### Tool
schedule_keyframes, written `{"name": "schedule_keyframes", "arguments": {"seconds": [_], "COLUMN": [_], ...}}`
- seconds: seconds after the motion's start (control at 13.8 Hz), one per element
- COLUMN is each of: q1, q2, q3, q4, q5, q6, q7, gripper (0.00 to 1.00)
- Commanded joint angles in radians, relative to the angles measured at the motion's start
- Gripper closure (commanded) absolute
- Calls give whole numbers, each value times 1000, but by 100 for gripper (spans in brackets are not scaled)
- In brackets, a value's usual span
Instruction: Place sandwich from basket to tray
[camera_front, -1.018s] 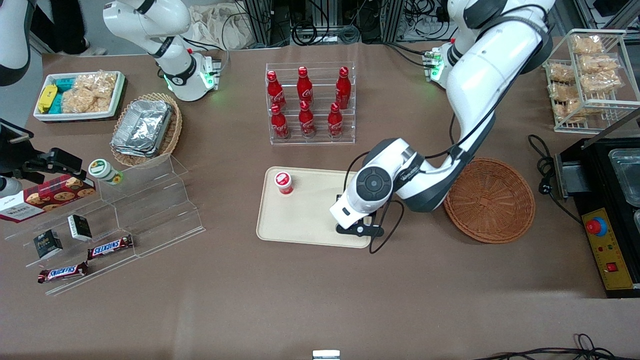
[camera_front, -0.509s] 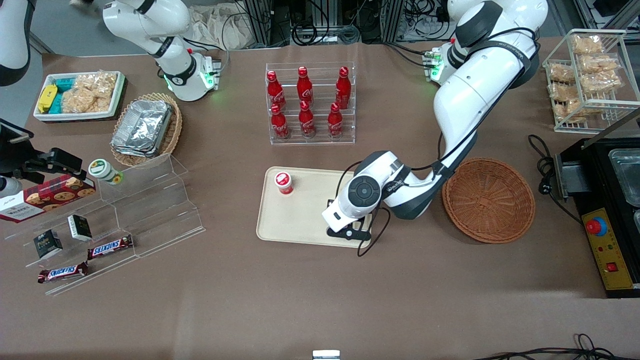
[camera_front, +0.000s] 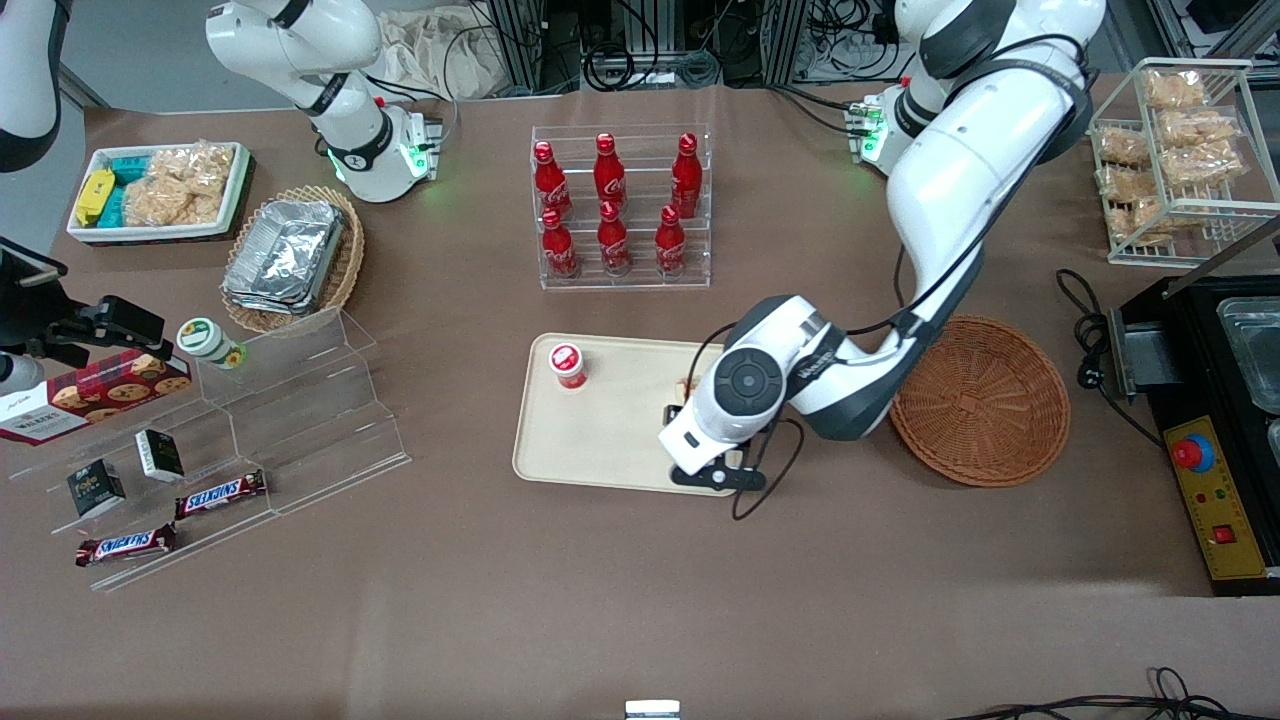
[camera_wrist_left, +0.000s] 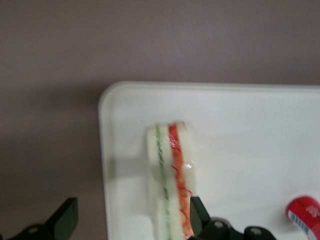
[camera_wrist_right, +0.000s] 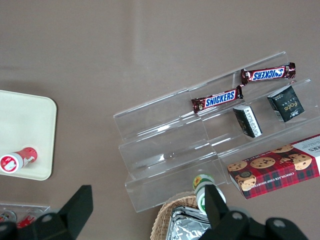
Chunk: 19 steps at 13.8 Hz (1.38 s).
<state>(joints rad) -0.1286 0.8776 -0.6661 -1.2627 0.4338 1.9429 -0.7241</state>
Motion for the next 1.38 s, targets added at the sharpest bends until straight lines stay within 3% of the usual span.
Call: {"name": "schedule_keyframes", "arguments": {"seconds": [0.0,0.73,1.02,1.31], "q1": [50,170,178,178], "q2": [-139,-371,-489,-604], "q3": [-4,-3,185,445], "q4": [-18,-18,-29,-64], "q5": [17,-19,-193,-320], "q6": [-85,-302,-335,-360], "q7": [-17,21,304,653], "gripper": [0,0,0,0]}}
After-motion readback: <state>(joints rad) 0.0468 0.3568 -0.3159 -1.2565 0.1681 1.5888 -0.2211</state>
